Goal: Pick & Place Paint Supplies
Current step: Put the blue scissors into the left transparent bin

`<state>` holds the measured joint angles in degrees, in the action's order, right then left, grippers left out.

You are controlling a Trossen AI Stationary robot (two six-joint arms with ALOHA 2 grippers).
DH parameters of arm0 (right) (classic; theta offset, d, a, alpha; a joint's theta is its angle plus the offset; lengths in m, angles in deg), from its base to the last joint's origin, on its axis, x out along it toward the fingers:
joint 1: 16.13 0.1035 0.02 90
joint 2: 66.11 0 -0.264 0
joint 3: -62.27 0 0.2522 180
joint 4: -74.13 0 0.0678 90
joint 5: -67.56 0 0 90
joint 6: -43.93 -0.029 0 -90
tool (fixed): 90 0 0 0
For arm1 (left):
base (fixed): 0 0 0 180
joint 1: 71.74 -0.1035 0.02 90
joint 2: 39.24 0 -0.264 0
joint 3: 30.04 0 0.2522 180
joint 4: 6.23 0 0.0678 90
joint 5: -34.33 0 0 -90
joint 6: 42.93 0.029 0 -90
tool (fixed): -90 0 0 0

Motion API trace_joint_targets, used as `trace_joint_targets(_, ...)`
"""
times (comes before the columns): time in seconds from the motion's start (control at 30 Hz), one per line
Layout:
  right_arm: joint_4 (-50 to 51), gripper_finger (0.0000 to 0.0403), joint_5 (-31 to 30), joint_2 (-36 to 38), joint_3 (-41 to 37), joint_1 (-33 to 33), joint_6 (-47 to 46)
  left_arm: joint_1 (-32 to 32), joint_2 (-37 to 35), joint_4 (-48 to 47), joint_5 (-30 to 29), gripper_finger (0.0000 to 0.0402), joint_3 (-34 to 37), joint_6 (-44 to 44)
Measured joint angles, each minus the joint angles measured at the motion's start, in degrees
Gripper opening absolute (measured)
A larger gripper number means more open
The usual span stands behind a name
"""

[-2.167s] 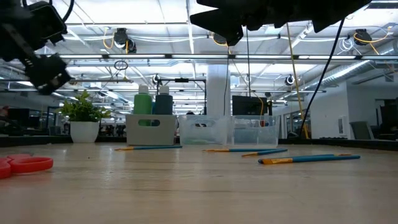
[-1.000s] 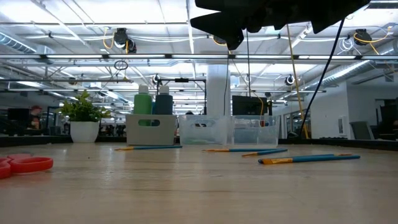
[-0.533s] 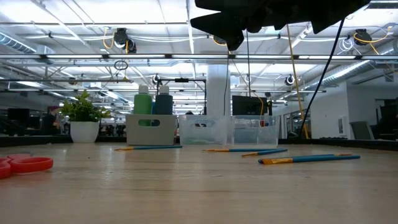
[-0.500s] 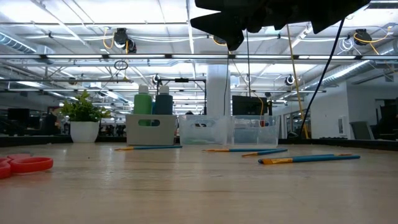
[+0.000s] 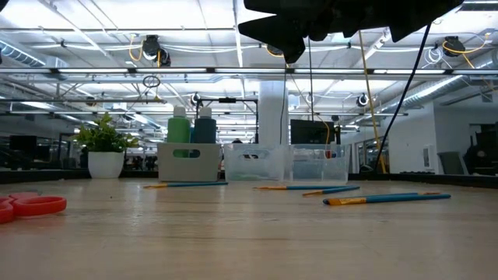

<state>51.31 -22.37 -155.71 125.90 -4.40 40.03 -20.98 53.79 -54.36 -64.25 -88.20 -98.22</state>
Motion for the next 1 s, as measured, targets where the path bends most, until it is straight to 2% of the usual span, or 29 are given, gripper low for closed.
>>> trace_joint_targets(0.27,0.00,0.0210,0.00,0.00,0.00,0.00,0.02,-0.04,-2.64,0.10,-1.17,0.0070,0.28,-0.54)
trace_joint_targets(0.43,-0.02,0.0210,0.00,0.00,-0.01,0.01,0.02,-0.26,-8.47,0.22,-10.24,0.0070,0.32,-0.55)
trace_joint_targets(0.67,-0.02,0.0210,0.00,0.00,0.00,0.01,0.02,-0.21,-16.43,2.86,-19.71,0.0070,0.31,2.64)
trace_joint_targets(0.83,-0.02,0.0210,0.00,0.00,-0.02,0.01,0.02,-0.32,-20.69,9.22,-28.99,0.0068,0.24,11.23)
trace_joint_targets(1.0,-0.37,0.0210,0.00,0.00,0.00,0.02,0.02,-3.02,-22.29,19.64,-39.35,0.0068,0.17,28.26)
